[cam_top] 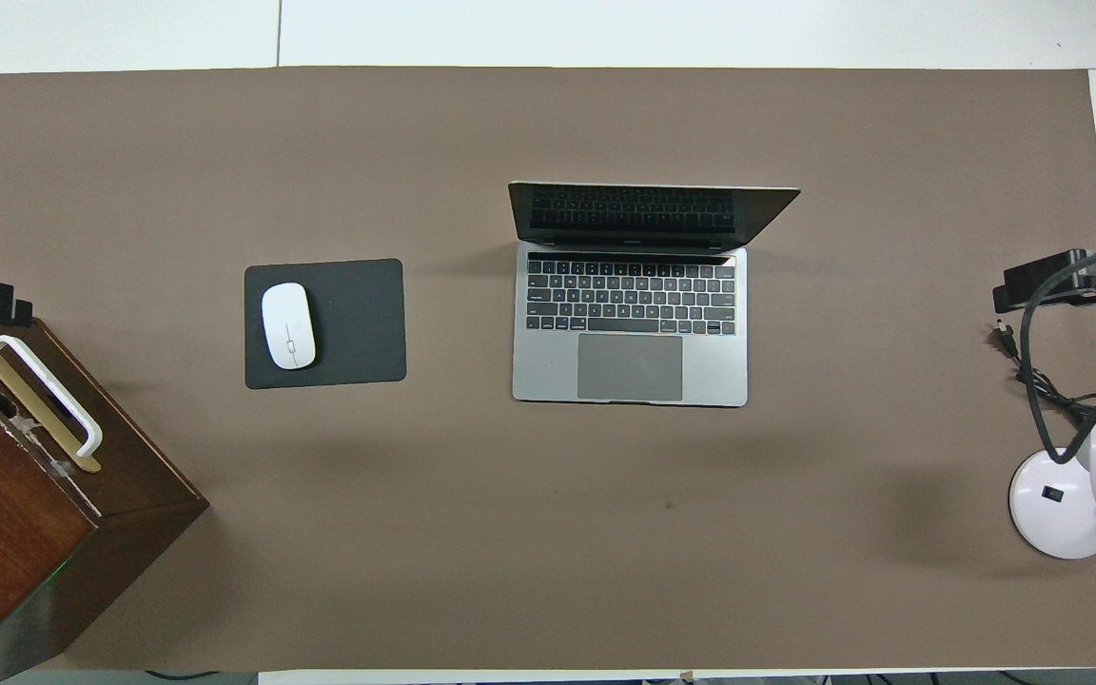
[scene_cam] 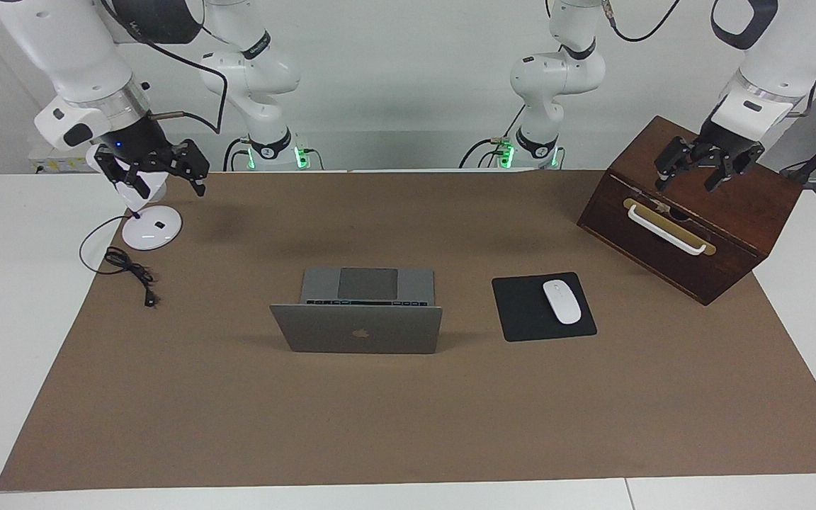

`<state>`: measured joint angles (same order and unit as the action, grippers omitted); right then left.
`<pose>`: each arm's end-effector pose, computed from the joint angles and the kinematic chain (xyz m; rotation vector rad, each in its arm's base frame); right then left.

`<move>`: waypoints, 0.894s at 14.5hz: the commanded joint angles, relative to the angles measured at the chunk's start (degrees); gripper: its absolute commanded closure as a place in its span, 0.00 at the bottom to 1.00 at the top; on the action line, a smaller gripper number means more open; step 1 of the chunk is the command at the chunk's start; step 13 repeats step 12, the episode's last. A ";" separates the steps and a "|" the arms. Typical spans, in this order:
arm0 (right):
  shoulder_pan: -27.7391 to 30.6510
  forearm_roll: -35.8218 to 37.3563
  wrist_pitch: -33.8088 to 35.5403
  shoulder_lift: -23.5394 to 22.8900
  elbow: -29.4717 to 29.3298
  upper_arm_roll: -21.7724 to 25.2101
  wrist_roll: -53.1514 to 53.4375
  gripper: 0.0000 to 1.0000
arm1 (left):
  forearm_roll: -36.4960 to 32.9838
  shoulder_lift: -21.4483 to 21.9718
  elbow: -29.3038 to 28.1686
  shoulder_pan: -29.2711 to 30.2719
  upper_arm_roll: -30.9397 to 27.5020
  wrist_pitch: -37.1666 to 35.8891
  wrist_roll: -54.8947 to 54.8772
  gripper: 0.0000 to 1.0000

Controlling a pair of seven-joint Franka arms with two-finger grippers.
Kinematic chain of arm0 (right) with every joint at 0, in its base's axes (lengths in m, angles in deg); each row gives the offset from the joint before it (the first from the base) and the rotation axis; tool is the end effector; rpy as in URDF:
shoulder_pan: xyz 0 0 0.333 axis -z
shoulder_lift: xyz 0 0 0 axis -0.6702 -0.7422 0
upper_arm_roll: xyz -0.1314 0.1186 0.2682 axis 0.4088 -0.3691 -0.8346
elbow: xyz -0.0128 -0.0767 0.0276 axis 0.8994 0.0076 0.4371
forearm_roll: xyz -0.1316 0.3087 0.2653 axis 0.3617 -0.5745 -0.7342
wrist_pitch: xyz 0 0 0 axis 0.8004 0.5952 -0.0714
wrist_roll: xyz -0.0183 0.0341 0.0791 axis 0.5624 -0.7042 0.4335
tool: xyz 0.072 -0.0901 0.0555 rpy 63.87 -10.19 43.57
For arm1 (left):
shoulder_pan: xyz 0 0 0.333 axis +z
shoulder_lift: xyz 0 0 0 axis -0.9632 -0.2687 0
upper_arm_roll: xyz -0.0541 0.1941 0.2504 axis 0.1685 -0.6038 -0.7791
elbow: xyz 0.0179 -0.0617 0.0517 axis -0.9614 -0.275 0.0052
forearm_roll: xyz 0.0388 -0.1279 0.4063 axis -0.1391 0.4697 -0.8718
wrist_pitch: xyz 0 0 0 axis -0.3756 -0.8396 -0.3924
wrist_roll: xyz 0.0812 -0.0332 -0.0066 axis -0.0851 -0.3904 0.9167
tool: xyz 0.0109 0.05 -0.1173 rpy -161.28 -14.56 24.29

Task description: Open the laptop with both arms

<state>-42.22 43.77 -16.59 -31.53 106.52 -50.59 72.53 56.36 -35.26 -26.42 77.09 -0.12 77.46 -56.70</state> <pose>0.5779 -0.0133 0.6003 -3.0985 0.0058 0.0380 0.5716 0.0275 0.6067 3.0965 -0.0953 0.0154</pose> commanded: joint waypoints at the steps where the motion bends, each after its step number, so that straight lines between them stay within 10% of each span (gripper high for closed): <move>1: 0.05 -1.34 -1.39 1.71 2.16 -0.01 -1.73 0.00 | -0.93 -0.66 1.14 -0.57 -0.28 -0.13 0.88 0.00; 13: -0.12 -0.20 -1.39 1.71 1.54 -0.71 -1.65 0.00 | -0.76 -0.66 1.23 -0.48 -0.37 -0.30 0.88 0.00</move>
